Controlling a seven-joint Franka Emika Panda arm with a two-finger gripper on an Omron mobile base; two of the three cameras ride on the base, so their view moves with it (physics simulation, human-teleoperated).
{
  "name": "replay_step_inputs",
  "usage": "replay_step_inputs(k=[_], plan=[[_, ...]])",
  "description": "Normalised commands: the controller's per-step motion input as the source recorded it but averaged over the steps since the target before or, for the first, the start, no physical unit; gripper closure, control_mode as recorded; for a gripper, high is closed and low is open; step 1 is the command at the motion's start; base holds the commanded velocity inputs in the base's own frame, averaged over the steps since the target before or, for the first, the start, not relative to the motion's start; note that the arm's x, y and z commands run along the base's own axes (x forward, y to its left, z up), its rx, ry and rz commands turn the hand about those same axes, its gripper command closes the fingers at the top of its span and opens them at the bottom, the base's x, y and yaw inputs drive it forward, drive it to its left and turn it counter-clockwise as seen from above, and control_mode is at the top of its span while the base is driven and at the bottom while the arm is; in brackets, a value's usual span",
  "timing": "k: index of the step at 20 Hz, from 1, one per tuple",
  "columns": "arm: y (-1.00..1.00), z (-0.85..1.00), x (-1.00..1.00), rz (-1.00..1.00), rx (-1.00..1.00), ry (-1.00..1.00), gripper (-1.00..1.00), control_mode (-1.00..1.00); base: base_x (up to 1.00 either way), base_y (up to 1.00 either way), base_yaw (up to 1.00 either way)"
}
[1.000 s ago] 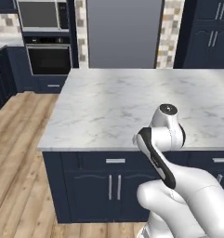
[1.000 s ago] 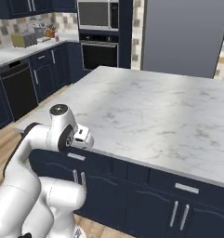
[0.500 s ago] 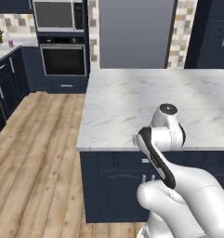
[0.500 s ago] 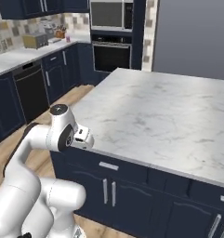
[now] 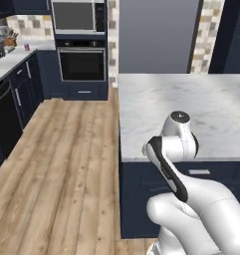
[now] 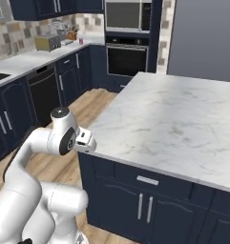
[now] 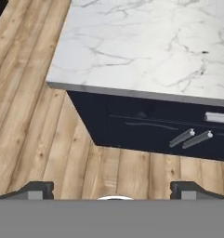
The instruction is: Four empty soda cans are scattered around the kitchen. Gather all the cans and cluster them next to the stove for recycling.
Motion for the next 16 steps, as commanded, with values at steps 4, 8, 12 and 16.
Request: replay_step_inputs(k=[4,8,12,16], plan=[[0.00,0.00,0.00,0.00,0.00,0.00,-1.00,1.00,0.26,0.65,-0.03],[0.00,0.00,0.00,0.00,0.00,0.00,-1.00,1.00,0.30,0.64,-0.06],[0.00,0.00,0.00,0.00,0.00,0.00,-1.00,1.00,0.34,0.62,-0.08],[0.00,0.00,0.00,0.00,0.00,0.00,-1.00,1.00,0.36,0.60,-0.10]])
